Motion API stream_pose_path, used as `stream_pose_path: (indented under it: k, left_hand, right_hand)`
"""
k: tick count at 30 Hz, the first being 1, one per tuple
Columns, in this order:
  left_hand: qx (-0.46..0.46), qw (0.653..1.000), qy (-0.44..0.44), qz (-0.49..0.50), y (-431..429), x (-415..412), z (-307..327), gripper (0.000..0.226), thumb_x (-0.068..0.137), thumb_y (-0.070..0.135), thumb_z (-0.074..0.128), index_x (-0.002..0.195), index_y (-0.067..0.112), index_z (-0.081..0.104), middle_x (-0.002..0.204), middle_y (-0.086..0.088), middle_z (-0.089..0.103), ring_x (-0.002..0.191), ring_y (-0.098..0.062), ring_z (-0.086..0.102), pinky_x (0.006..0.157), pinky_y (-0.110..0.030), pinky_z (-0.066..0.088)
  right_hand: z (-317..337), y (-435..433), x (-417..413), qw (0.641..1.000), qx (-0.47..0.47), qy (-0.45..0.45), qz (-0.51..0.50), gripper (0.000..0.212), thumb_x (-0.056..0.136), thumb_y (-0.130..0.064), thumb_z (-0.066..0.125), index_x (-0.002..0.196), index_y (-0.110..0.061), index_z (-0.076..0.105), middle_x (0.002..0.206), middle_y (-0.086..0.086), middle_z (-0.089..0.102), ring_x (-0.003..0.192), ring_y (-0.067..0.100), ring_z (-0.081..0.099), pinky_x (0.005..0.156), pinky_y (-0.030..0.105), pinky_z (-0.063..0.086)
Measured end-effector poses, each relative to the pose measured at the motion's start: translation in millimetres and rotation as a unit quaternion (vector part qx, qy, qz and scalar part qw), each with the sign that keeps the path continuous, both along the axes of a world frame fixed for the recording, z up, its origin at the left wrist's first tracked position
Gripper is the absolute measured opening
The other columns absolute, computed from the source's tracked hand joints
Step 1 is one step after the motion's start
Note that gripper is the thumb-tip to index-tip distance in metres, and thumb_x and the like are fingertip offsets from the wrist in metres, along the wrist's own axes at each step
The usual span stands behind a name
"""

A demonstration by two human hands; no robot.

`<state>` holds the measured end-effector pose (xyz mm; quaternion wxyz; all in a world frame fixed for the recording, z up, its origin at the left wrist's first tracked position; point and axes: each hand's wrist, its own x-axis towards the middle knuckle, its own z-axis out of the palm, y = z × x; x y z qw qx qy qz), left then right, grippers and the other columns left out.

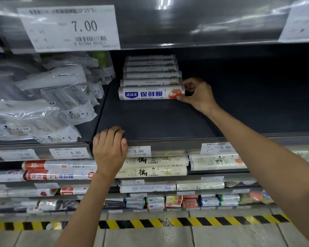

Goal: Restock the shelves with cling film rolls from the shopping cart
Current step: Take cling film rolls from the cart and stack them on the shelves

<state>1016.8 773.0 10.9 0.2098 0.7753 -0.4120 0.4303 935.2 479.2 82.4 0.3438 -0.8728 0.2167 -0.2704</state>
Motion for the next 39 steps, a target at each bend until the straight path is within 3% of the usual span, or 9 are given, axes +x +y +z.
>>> stream_pose_path:
  k: [3, 7, 10, 14, 19, 22, 25, 29, 39]
  left_hand:
    - [0.039, 0.995, 0.086, -0.007, 5.9, -11.6, 13.7, 0.039, 0.099, 0.022, 0.031, 0.094, 0.001, 0.064, 0.101, -0.014, 0.067, 0.088, -0.027, 0.057, 0.078, -0.038, 0.038]
    - [0.042, 0.972, 0.226, -0.049, 17.6, -43.4, 46.1, 0.033, 0.096, 0.023, 0.035, 0.105, 0.001, 0.058, 0.116, -0.014, 0.061, 0.107, -0.028, 0.055, 0.094, -0.037, 0.035]
    - [0.028, 0.944, 0.297, -0.141, 13.7, -87.3, 68.3, 0.034, 0.096, 0.024, 0.036, 0.110, 0.002, 0.058, 0.118, -0.012, 0.061, 0.111, -0.020, 0.051, 0.096, -0.036, 0.037]
    - [0.108, 0.868, 0.395, -0.279, -5.0, -154.3, 68.3, 0.043, 0.099, 0.037, 0.029, 0.116, 0.012, 0.060, 0.117, 0.005, 0.057, 0.112, -0.006, 0.047, 0.100, -0.021, 0.033]
    - [0.290, 0.726, 0.484, -0.392, -48.0, -242.3, 39.8, 0.054, 0.094, 0.056, 0.024, 0.127, 0.026, 0.054, 0.127, 0.012, 0.053, 0.118, -0.003, 0.048, 0.098, -0.013, 0.033]
    - [0.363, 0.666, 0.482, -0.438, -83.3, -301.9, 31.6, 0.046, 0.098, 0.048, 0.030, 0.127, 0.021, 0.054, 0.126, 0.009, 0.054, 0.118, -0.011, 0.051, 0.094, -0.006, 0.031]
    - [0.419, 0.620, 0.463, -0.475, -121.8, -367.1, 28.0, 0.047, 0.097, 0.046, 0.034, 0.128, 0.018, 0.055, 0.122, 0.004, 0.058, 0.112, -0.017, 0.055, 0.095, -0.024, 0.040]
    - [0.457, 0.576, 0.393, -0.552, -178.9, -457.0, 11.7, 0.053, 0.091, 0.052, 0.028, 0.122, 0.019, 0.058, 0.124, 0.006, 0.057, 0.110, 0.000, 0.048, 0.089, 0.002, 0.026]
    - [0.498, 0.532, 0.300, -0.615, -319.7, -673.2, 5.3, 0.050, 0.095, 0.042, 0.029, 0.127, 0.014, 0.055, 0.125, 0.002, 0.059, 0.116, -0.011, 0.052, 0.097, -0.019, 0.036]
  right_hand:
    - [12.3, 1.8, -25.3, 0.999, 0.029, -0.018, -0.031, 0.050, 0.069, -0.017, 0.084, 0.113, -0.009, 0.061, 0.104, 0.004, 0.063, 0.090, 0.009, 0.058, 0.075, 0.006, 0.044]
    - [34.1, 30.6, -114.5, 0.992, 0.040, -0.068, -0.098, 0.027, 0.080, -0.006, 0.071, 0.105, -0.014, 0.064, 0.102, 0.009, 0.066, 0.085, 0.008, 0.060, 0.077, 0.009, 0.047]
    - [34.2, 79.9, -210.3, 0.987, 0.075, -0.044, -0.133, 0.022, 0.087, -0.011, 0.065, 0.106, -0.022, 0.062, 0.101, -0.005, 0.064, 0.091, 0.003, 0.060, 0.081, 0.013, 0.047]
    - [0.8, 156.9, -327.0, 0.968, 0.136, 0.012, -0.208, 0.030, 0.086, -0.048, 0.053, 0.109, -0.030, 0.062, 0.104, -0.019, 0.064, 0.094, -0.001, 0.060, 0.078, 0.013, 0.047]
    - [-34.0, 228.9, -442.3, 0.911, 0.190, 0.040, -0.363, 0.032, 0.088, -0.054, 0.044, 0.108, -0.035, 0.061, 0.112, -0.029, 0.059, 0.097, -0.008, 0.057, 0.082, 0.005, 0.041]
    - [-40.1, 249.8, -503.6, 0.857, 0.225, 0.023, -0.463, 0.026, 0.093, -0.043, 0.051, 0.111, -0.031, 0.063, 0.105, -0.024, 0.065, 0.100, -0.006, 0.056, 0.080, 0.004, 0.038]
    - [-42.7, 256.7, -562.7, 0.818, 0.224, 0.020, -0.530, 0.034, 0.091, -0.052, 0.048, 0.116, -0.033, 0.061, 0.113, -0.022, 0.061, 0.104, -0.006, 0.054, 0.082, 0.004, 0.037]
    - [-49.5, 243.7, -641.6, 0.773, 0.230, 0.001, -0.591, 0.034, 0.088, -0.054, 0.045, 0.115, -0.040, 0.058, 0.112, -0.028, 0.060, 0.106, -0.007, 0.053, 0.085, 0.003, 0.035]
    - [-49.2, 133.1, -826.5, 0.734, 0.232, -0.016, -0.638, 0.033, 0.089, -0.041, 0.051, 0.116, -0.026, 0.063, 0.113, -0.017, 0.063, 0.107, -0.007, 0.053, 0.089, 0.005, 0.036]
